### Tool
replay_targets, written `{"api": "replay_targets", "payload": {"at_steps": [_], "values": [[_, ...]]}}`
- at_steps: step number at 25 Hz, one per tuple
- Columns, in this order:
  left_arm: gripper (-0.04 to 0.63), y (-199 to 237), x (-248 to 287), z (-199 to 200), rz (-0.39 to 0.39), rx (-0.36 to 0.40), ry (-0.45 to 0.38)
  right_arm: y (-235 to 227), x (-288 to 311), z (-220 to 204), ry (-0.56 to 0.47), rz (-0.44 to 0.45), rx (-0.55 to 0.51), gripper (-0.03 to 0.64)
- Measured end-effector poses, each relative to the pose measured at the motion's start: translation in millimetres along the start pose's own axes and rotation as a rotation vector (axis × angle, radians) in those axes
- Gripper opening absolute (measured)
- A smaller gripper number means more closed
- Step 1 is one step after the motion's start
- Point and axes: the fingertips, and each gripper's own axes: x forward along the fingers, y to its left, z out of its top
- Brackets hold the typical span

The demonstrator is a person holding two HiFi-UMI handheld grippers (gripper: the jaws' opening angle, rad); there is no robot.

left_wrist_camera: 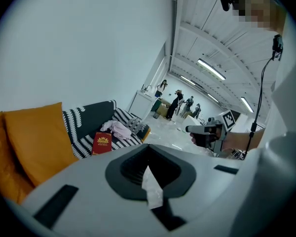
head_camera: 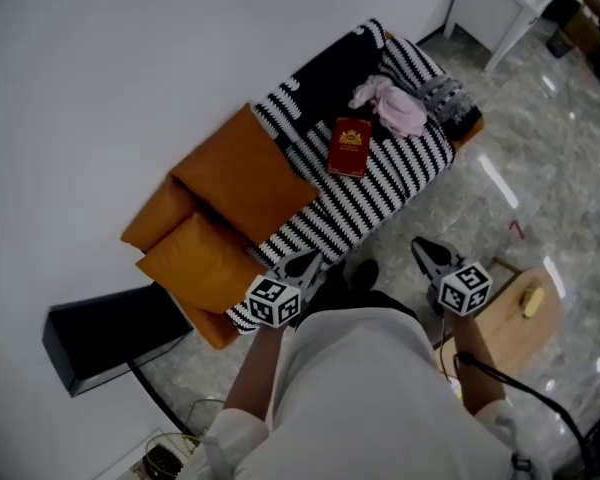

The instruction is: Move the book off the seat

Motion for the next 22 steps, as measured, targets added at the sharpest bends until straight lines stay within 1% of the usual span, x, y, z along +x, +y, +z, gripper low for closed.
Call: {"api": "replay_targets", "payload": {"at_steps": [7, 11, 14, 17, 22], "values": [[0.002, 16.5, 12.2, 5.5, -0.011, 0.006, 0.015, -10.3, 12.2, 6.2, -0.012, -0.038, -0.001, 0.048], [0.002, 34.0, 27.2, 19.7, -0.008, 0.014, 0.011, -23.5, 23.4, 11.2, 0.000, -0.077, 0.006, 0.048], [0.002, 50.7, 40.4, 29.4, -0.010, 0.028, 0.020, -31.7, 36.7, 13.9, 0.018, -0.104, 0.009, 0.048], [0.002, 73.2, 52.4, 35.3, -0.016, 0.045, 0.041, -35.9, 56.5, 18.3, 0.011, -0.121, 0.023, 0.048], [0.002, 115.0, 79.0, 46.3, -0.018, 0.035, 0.059, -51.9, 98.8, 26.7, -0.001, -0.136, 0.048, 0.049]]}}
